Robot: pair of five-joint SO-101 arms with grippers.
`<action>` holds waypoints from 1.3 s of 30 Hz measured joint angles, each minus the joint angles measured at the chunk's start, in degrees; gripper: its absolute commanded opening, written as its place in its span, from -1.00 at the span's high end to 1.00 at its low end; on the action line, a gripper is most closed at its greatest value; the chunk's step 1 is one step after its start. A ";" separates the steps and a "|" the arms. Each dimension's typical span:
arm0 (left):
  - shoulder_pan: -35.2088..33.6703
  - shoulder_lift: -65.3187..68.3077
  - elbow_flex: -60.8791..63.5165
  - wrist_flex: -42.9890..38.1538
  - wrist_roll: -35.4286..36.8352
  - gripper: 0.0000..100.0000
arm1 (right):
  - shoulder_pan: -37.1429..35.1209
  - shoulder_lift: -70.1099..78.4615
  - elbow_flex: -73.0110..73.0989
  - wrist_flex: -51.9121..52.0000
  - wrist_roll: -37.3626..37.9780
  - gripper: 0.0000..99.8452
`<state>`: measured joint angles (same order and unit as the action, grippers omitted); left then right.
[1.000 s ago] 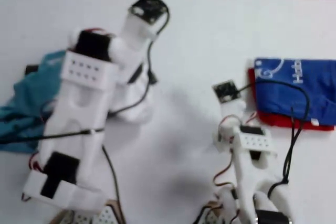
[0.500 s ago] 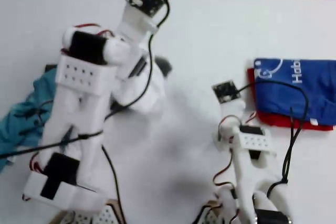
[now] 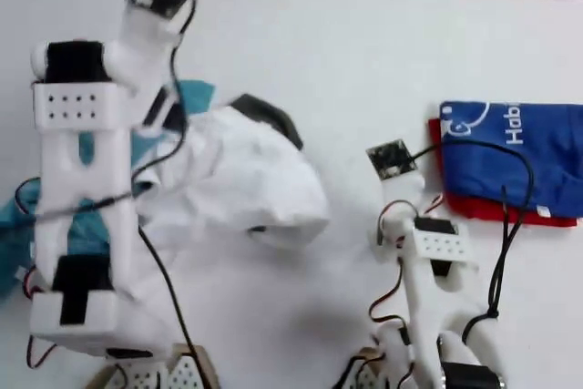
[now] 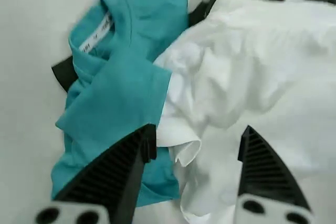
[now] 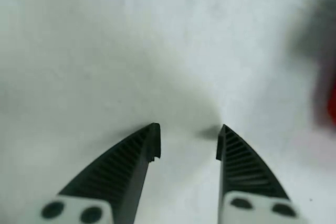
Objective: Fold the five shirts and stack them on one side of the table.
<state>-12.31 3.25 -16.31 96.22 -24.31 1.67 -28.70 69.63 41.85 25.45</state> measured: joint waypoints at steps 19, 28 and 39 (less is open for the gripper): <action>-12.04 11.25 10.55 -10.46 -0.35 0.46 | -18.11 -0.09 -15.12 18.99 2.20 0.62; -21.19 11.25 10.55 -10.55 -0.70 0.46 | -30.51 -0.09 -17.49 16.00 2.29 0.62; -21.98 11.25 10.55 -10.55 -0.70 0.46 | -29.27 16.79 -21.27 10.29 2.29 0.63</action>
<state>-34.29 14.51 -5.76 85.67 -25.01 -27.60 -11.91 48.35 52.13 27.74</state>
